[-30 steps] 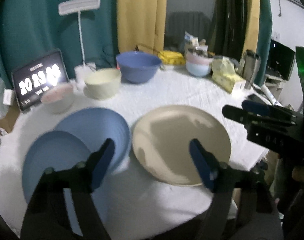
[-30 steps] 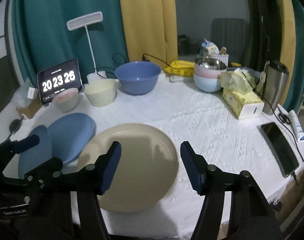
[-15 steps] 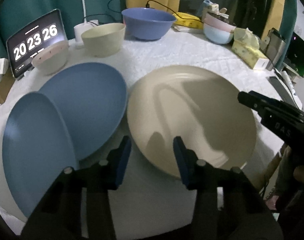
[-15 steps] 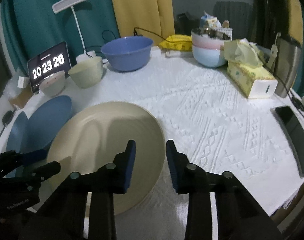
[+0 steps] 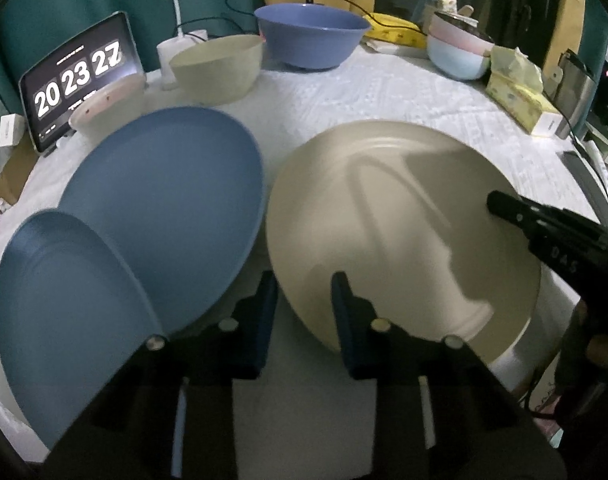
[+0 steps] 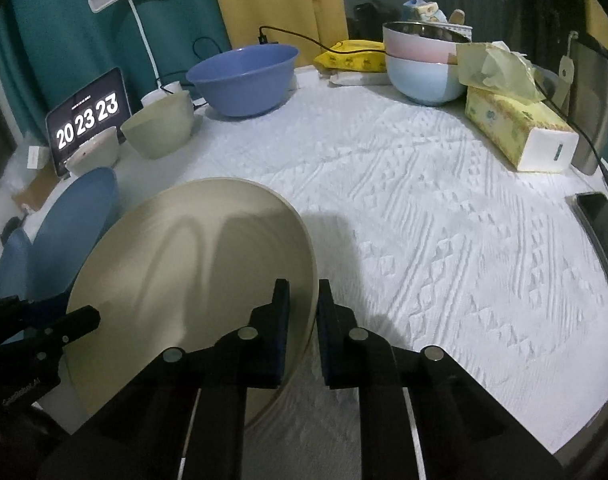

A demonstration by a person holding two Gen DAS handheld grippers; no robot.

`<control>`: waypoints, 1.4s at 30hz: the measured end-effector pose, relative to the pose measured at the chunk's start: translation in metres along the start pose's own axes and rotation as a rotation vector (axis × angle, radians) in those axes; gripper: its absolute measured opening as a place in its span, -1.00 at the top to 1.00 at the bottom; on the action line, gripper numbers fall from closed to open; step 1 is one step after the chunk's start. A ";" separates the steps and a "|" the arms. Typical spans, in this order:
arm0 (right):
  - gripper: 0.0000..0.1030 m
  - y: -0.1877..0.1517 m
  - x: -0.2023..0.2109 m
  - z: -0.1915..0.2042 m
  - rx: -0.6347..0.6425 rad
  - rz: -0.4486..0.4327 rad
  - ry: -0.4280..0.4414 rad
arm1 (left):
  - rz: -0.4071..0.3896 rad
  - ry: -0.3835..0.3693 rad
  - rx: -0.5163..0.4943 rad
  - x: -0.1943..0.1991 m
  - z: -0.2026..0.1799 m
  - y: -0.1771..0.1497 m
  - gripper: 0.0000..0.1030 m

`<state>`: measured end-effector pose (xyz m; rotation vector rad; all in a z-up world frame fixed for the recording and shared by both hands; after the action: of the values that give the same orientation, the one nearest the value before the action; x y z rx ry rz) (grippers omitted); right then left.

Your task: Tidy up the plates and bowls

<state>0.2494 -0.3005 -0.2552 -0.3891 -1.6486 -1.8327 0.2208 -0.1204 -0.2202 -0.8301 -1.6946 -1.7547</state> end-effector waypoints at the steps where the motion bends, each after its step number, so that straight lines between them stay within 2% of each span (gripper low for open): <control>1: 0.72 0.001 -0.001 -0.001 -0.004 0.000 -0.003 | -0.002 -0.004 -0.004 0.000 0.000 0.001 0.46; 15: 0.74 0.034 -0.017 -0.023 -0.050 -0.030 -0.079 | -0.016 -0.066 -0.041 -0.023 -0.010 0.044 0.48; 27: 0.73 0.048 -0.039 -0.038 -0.067 0.007 -0.123 | 0.046 -0.082 -0.046 -0.051 -0.017 0.061 0.45; 31: 0.72 0.050 -0.037 -0.041 -0.084 0.011 -0.131 | 0.013 -0.070 -0.051 -0.042 -0.015 0.065 0.41; 35: 0.56 0.057 -0.024 -0.040 -0.078 -0.026 -0.147 | -0.035 -0.070 -0.052 -0.026 -0.013 0.068 0.37; 37: 0.55 0.060 -0.015 -0.039 -0.077 -0.044 -0.148 | -0.061 -0.072 -0.052 -0.016 -0.013 0.069 0.34; 39: 0.55 0.061 -0.007 -0.035 -0.071 -0.061 -0.149 | -0.084 -0.077 -0.052 -0.007 -0.013 0.069 0.27; 41: 0.55 0.062 0.002 -0.031 -0.064 -0.074 -0.147 | -0.109 -0.086 -0.048 0.003 -0.012 0.068 0.12; 42: 0.55 0.062 0.006 -0.028 -0.059 -0.081 -0.145 | -0.120 -0.088 -0.045 0.007 -0.011 0.067 0.11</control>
<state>0.2892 -0.3300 -0.2087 -0.4978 -1.7322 -1.9561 0.2662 -0.1340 -0.1710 -0.8521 -1.8012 -1.8672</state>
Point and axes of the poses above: each gripper's, at about its wrist camera, not at the fingertips, and x roughly against the way its jaws point, z to its left, y to its top, the point moved 5 cm from there along -x, roughly the way its jaws point, and after that the axes turned 7 degrees about -z, right-handed, at the moved point
